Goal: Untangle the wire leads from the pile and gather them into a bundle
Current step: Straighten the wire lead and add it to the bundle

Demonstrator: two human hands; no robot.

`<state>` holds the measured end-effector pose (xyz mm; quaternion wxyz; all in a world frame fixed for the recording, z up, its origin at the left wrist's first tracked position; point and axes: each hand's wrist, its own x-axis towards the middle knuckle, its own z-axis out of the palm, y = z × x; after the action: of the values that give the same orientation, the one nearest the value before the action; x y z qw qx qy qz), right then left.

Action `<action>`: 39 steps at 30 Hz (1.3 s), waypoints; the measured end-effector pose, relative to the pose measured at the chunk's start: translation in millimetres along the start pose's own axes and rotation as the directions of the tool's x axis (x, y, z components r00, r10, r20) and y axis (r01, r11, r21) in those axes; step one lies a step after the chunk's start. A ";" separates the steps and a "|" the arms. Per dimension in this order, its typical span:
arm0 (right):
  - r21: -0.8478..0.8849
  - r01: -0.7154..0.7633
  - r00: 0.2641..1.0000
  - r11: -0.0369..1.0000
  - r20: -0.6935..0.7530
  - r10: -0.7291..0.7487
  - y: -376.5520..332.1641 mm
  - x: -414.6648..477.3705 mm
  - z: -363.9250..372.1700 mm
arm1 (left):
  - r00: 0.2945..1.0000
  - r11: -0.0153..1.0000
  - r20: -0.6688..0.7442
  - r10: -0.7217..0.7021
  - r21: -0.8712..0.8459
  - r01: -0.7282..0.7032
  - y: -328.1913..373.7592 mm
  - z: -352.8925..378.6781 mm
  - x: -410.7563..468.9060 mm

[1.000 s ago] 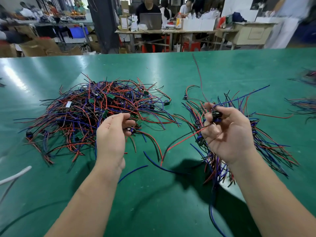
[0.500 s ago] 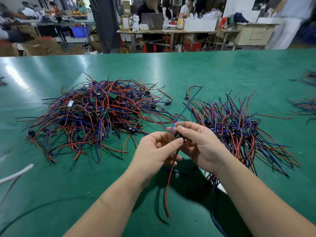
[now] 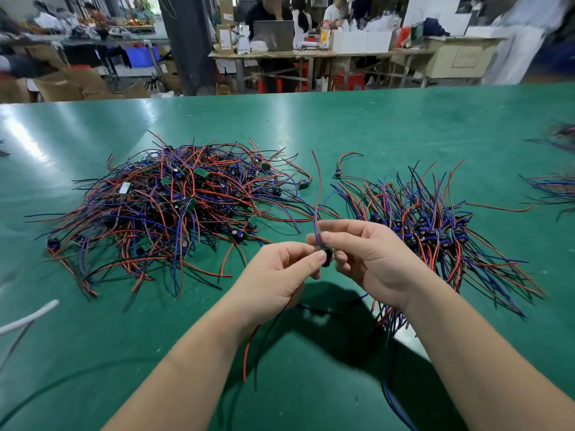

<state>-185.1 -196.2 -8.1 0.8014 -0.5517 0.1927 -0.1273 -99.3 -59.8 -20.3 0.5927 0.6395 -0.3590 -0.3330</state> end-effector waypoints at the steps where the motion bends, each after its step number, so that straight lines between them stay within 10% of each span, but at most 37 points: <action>1: -0.012 -0.013 1.000 1.000 0.003 0.013 -0.5 -0.5 0.0 | 1.000 1.000 0.014 -0.003 0.010 0.003 0.4 -0.9 -0.5; 30: 0.140 0.133 0.917 0.981 -0.392 -0.068 -24.8 3.2 -34.9 | 0.978 0.919 0.194 -0.072 0.393 -0.010 1.7 -8.3 -6.6; 34: 0.275 0.138 0.955 0.951 -0.292 -0.054 -23.8 6.7 -33.0 | 0.999 0.989 0.020 0.040 0.143 -0.042 4.3 -7.0 -3.9; 39: 0.023 0.032 0.995 0.999 -0.098 -0.030 -9.0 1.9 -12.4 | 0.959 0.925 -0.278 -0.047 -0.375 -0.063 5.9 -5.9 4.5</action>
<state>-188.9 -210.5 -3.9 0.7956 -0.5380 0.2216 -0.1689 -92.2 -60.8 -14.0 0.7516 0.5520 -0.2021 -0.2992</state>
